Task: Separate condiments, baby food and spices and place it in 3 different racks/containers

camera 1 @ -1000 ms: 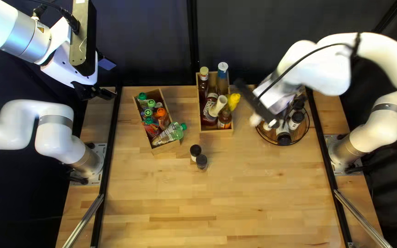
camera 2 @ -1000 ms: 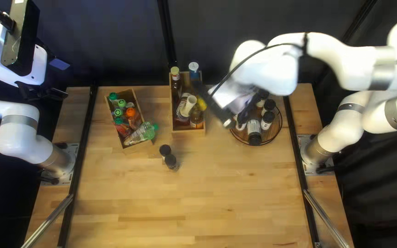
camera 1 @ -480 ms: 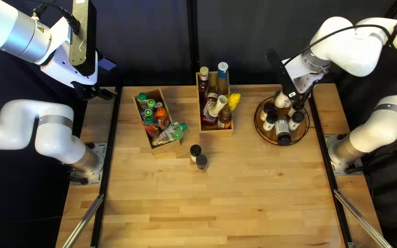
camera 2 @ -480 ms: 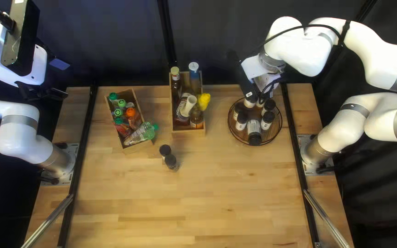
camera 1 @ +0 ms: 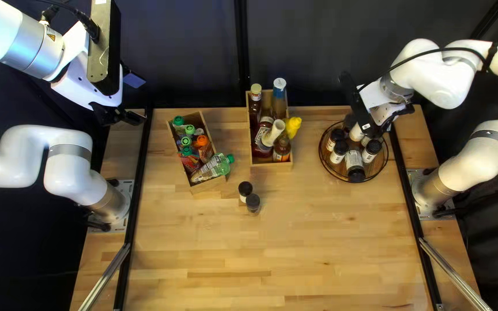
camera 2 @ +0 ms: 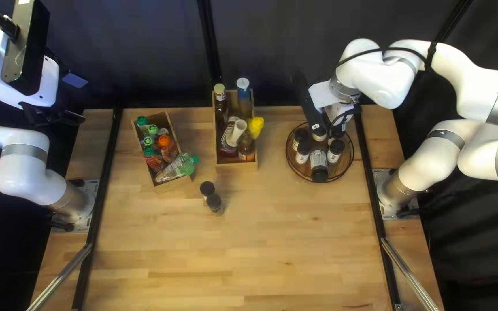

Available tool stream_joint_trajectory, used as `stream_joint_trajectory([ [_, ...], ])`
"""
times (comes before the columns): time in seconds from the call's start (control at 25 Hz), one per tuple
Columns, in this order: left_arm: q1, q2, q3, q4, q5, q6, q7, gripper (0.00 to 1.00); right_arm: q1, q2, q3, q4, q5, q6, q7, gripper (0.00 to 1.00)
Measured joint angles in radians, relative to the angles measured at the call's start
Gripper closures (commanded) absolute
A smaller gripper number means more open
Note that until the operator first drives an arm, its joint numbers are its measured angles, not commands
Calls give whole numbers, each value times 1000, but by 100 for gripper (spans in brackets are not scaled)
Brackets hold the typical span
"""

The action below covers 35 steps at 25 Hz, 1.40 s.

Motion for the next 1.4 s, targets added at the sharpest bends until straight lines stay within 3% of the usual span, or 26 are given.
stream_joint_trajectory([
  [0.52,0,0,0,0,0,0,0,0,-26,-24,33,-70,-29,-94,55,99],
  [0.6,0,0,0,0,0,0,0,0,-30,-31,38,-80,-33,-108,63,91],
  [0.64,0,0,0,0,0,0,0,0,-33,-34,41,-84,-35,-115,68,78],
  [0.72,0,0,0,0,0,0,0,0,-36,-38,46,-91,-39,-124,77,30],
  [0.76,0,0,0,0,0,0,0,0,-37,-39,48,-92,-40,-126,80,21],
  [0.8,0,0,0,0,0,0,0,0,-37,-39,50,-93,-40,-126,81,3],
  [0.84,0,0,0,0,0,0,0,0,-36,-38,50,-93,-39,-124,82,0],
  [1.4,0,0,0,0,0,0,0,0,35,5,112,26,0,19,115,0],
])
